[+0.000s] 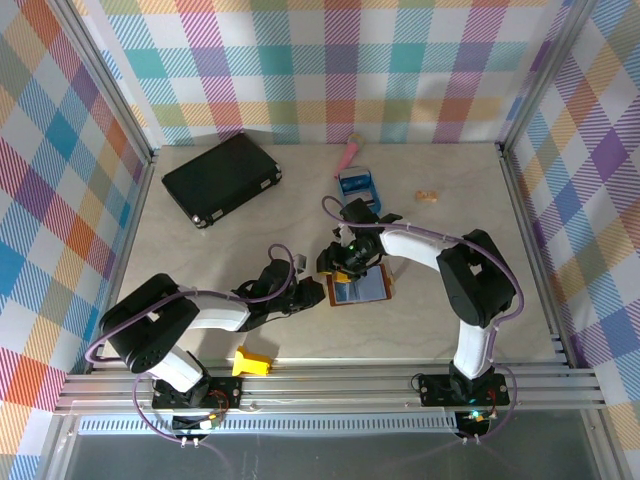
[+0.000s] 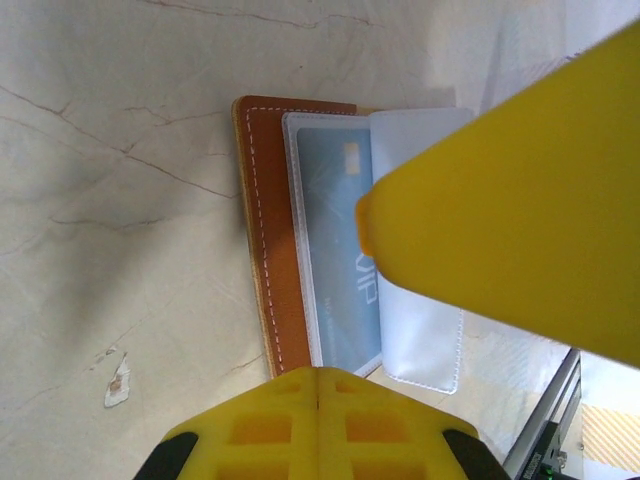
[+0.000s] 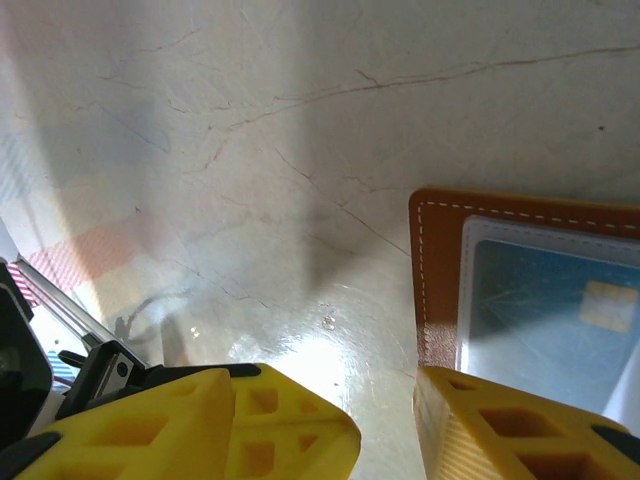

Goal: Put the credit cards into the card holder

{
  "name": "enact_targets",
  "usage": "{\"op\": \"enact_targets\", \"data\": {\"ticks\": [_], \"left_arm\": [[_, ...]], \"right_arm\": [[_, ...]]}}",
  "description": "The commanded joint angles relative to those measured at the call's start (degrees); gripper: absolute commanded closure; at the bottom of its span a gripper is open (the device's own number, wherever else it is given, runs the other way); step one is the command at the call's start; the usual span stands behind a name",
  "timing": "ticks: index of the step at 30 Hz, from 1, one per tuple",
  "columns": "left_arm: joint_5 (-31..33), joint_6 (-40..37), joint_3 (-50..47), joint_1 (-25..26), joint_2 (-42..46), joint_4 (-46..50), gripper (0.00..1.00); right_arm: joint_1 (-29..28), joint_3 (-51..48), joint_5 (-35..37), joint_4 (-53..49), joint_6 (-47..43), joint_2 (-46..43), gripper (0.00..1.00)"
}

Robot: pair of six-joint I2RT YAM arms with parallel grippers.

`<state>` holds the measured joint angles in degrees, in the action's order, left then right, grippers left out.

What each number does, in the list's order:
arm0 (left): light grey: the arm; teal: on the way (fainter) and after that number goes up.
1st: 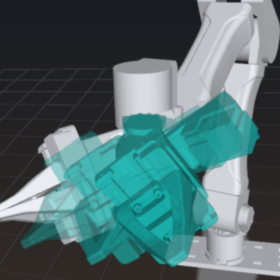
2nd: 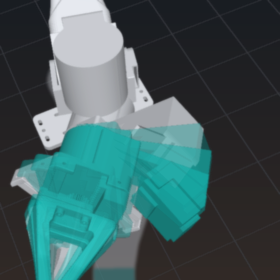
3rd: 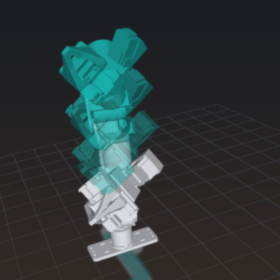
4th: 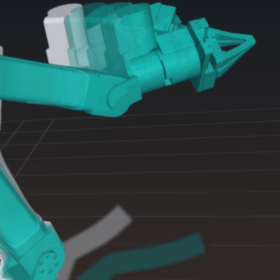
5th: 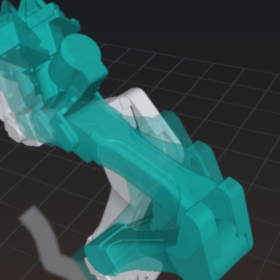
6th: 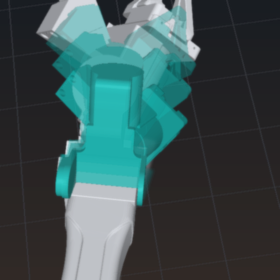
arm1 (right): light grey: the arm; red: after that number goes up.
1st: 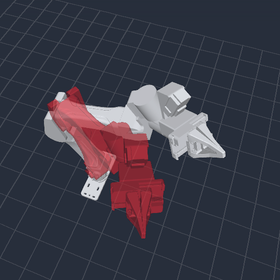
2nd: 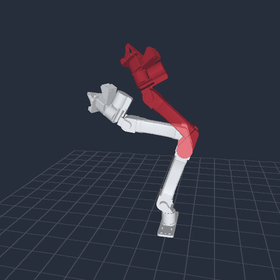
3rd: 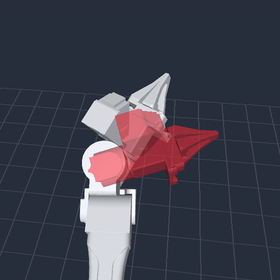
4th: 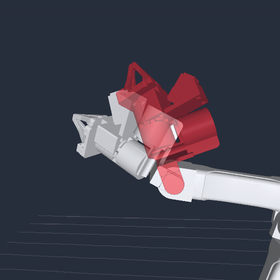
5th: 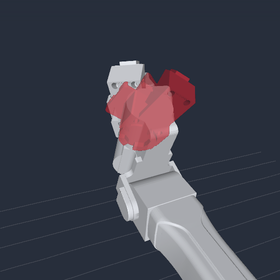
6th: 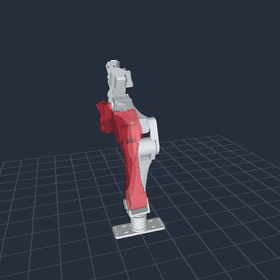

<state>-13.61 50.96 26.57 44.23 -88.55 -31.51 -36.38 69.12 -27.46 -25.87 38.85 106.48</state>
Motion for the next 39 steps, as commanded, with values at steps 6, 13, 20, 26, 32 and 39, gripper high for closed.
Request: {"op": "enact_targets", "data": {"ticks": [6, 13, 20, 26, 32, 39], "left_arm": [[2.0, -0.53, -1.81, 0.47, 4.01, 2.06, 1.0], [3.15, -0.91, -2.84, 0.45, 7.13, 4.84, 1.0], [4.11, -2.36, -3.29, 0.45, 9.42, 6.99, 1.0], [2.43, -7.93, -0.13, 0.59, 9.32, 10.35, 1.0], [2.74, -14.82, 2.7, 0.53, 11.58, 11.62, 0.99], [5.95, -28.29, 2.37, 0.52, 18.48, 11.39, 0.82]], "right_arm": [[-0.46, 0.75, -2.97, 5.1, 3.6, 1.27, 0.5], [-1.12, 0.12, -5.57, 11.86, 7.58, 2.64, 0.51], [-1.46, 1.23, -4.14, 15.76, 5.82, -1.54, 0.5], [4.23, -4.33, -1.54, 17.64, 0.13, -14.48, 0.47], [17.76, -15.01, 0.49, 19.28, -13.22, -31.03, 0.44], [22.93, -16.94, 3.94, 13.71, -50.69, -38.45, 0.4]]}}
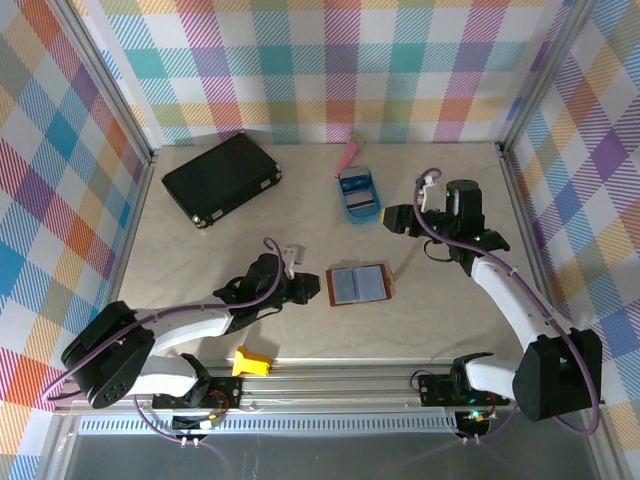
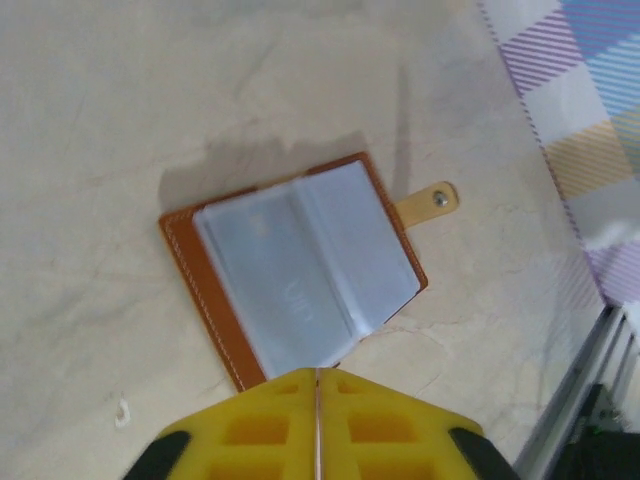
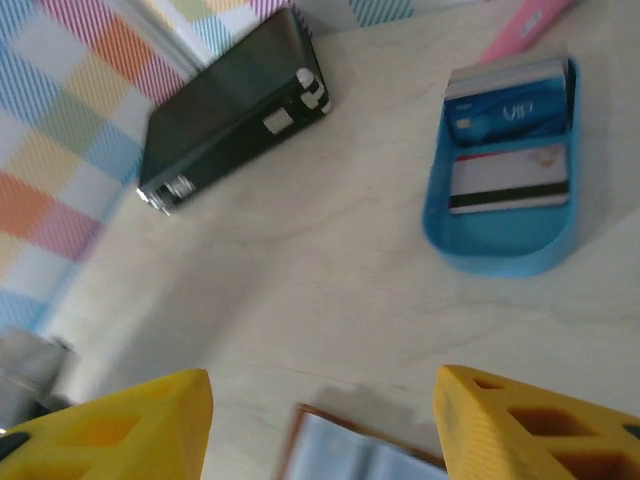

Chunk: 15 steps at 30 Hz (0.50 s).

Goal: Put the credit cards into the card holder

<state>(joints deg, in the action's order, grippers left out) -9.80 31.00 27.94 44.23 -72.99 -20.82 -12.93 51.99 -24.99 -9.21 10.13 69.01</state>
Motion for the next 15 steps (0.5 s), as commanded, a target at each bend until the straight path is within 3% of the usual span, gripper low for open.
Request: {"op": "enact_targets", "data": {"ticks": [1, 4, 6, 9, 15], "left_arm": [[3.05, -10.9, 0.76, 0.48, 4.09, 0.74, 0.77], [6.29, -14.46, -0.53, -0.42, 7.01, -0.2, 0.53], [6.06, -18.56, -2.67, -1.67, 8.93, -4.2, 0.41], [8.76, -22.41, -5.22, -3.72, 11.27, -8.56, 0.15], [2.95, -31.65, -1.52, -10.62, 9.17, -3.84, 0.06]], "right_arm": [[-0.51, 0.74, 2.75, -3.46, -25.65, -0.71, 0.4], [-0.47, 2.88, 6.13, -4.89, -35.17, 2.41, 0.37], [-0.52, 5.34, 5.15, -6.88, -43.15, 6.08, 0.36], [-0.22, 8.04, 4.12, -5.55, -51.4, 12.14, 0.36], [0.58, 18.86, 1.76, -4.15, -65.24, 26.25, 0.35]]}}
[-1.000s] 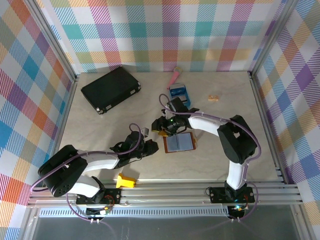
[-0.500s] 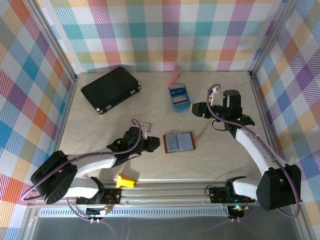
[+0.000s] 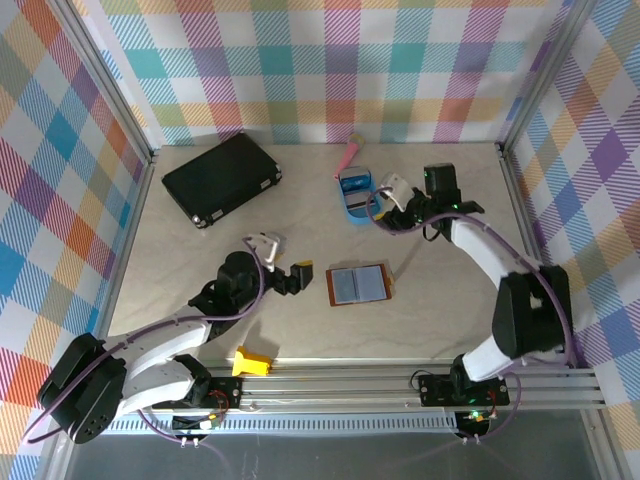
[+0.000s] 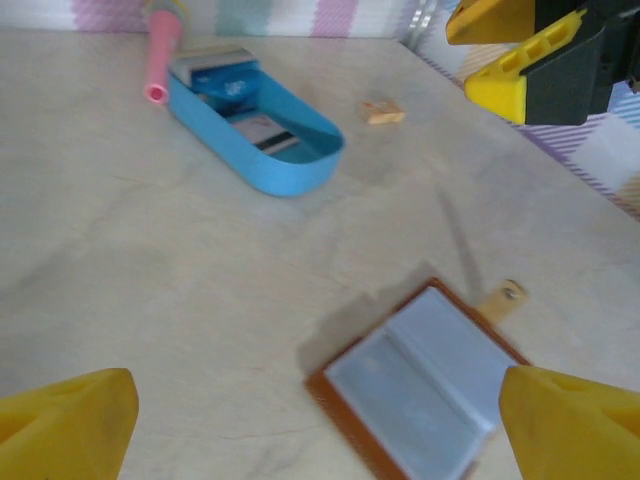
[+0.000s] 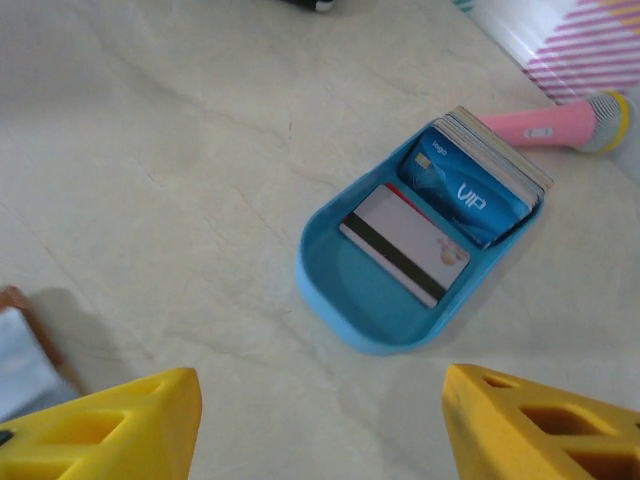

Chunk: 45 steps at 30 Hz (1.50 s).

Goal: Put the credit cards into the card holder

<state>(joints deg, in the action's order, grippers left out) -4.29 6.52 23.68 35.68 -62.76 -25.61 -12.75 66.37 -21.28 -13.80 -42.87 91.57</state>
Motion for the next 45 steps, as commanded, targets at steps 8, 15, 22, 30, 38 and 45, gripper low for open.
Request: {"op": "enact_targets", "data": {"ticks": [8, 15, 22, 30, 38, 45], "left_arm": [[-8.26, -11.32, 6.76, -7.24, -6.86, 1.22, 0.05], [-11.13, -10.6, 8.15, -8.17, -9.29, 1.42, 0.05], [-13.97, -11.38, 8.78, -8.17, -10.44, 3.58, 0.06], [-15.92, -11.36, 9.18, -8.17, -11.68, 4.78, 0.09], [-15.93, -11.53, 9.18, -8.17, -11.65, 5.13, 0.1], [-15.74, -11.54, 9.01, -8.17, -11.51, 5.04, 0.1]], "right_arm": [[0.15, 20.99, 0.73, -1.35, -25.53, 21.2, 0.36], [-0.87, 26.68, -3.75, -9.41, -31.94, 26.84, 0.39], [-1.28, 26.07, -5.98, -19.66, -40.79, 27.0, 0.4], [-3.8, 28.95, 0.87, -20.67, -41.55, 30.62, 0.47], [-5.0, 33.83, 2.55, -25.13, -42.37, 34.21, 0.55], [-5.53, 35.69, 3.93, -29.52, -42.47, 35.76, 0.6]]}}
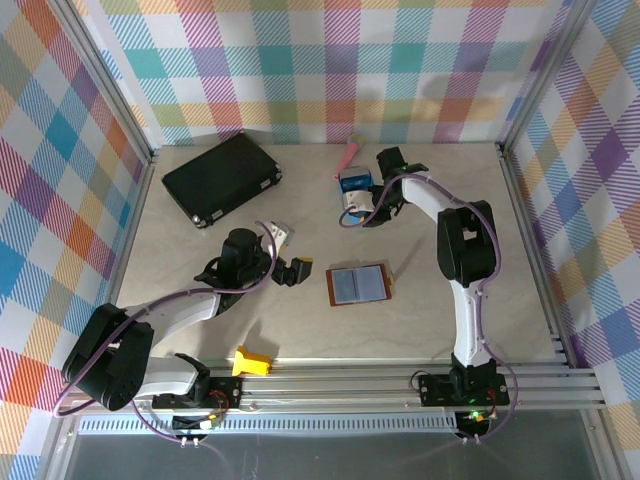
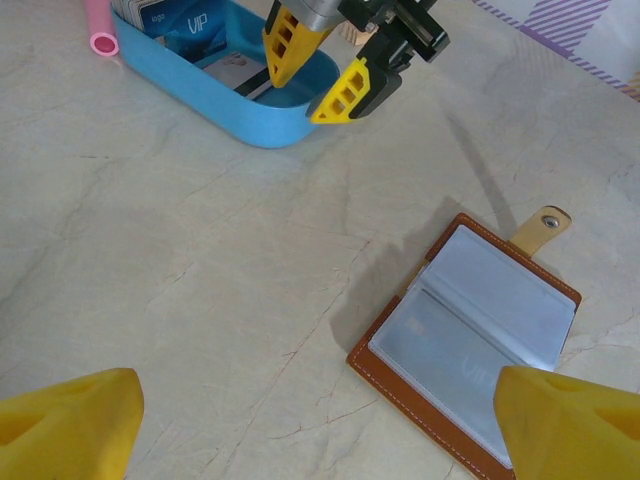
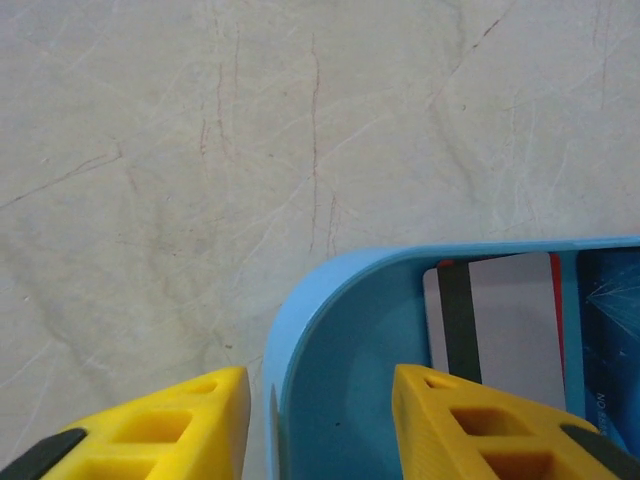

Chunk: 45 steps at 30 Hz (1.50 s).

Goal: Put the credit cards into the card holder

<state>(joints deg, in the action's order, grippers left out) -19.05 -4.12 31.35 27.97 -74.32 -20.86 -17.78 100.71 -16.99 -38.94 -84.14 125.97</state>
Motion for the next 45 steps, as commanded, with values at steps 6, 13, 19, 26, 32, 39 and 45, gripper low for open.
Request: {"op": "enact_targets", "data": {"ticks": [6, 13, 19, 26, 32, 39, 45], "left_arm": [[-0.81, -1.04, 1.08, -0.46, 0.85, 0.65, 0.1], [-1.42, -1.06, 1.34, -0.46, 2.18, 1.83, 0.1], [-1.75, -0.74, 0.82, -0.46, 3.89, 2.14, 0.1], [-1.91, -0.32, 0.11, -0.46, 5.98, 2.48, 0.1], [-1.79, 0.74, -0.55, -0.37, 8.85, 3.82, 0.1], [-1.69, 0.71, -0.87, -0.37, 11.78, 7.03, 0.09], [-1.52, 1.46, -0.94, -0.37, 10.38, 5.28, 0.09]], "right_arm": [[-0.84, 0.96, 0.19, -6.18, -0.51, 1.08, 0.61], [-1.46, 0.12, 0.28, -7.61, 0.27, 0.18, 0.63], [-2.23, -2.05, 0.9, -8.26, 1.59, -1.79, 0.65], [-3.74, -6.75, 1.43, -8.27, 3.99, -5.57, 0.66], [-5.95, -11.6, 1.44, -8.21, 7.71, -10.24, 0.67], [-4.77, -14.49, 4.7, 1.3, 15.08, -14.75, 0.56], [-1.72, -12.73, 4.57, 10.97, 16.67, -13.42, 0.41]]}}
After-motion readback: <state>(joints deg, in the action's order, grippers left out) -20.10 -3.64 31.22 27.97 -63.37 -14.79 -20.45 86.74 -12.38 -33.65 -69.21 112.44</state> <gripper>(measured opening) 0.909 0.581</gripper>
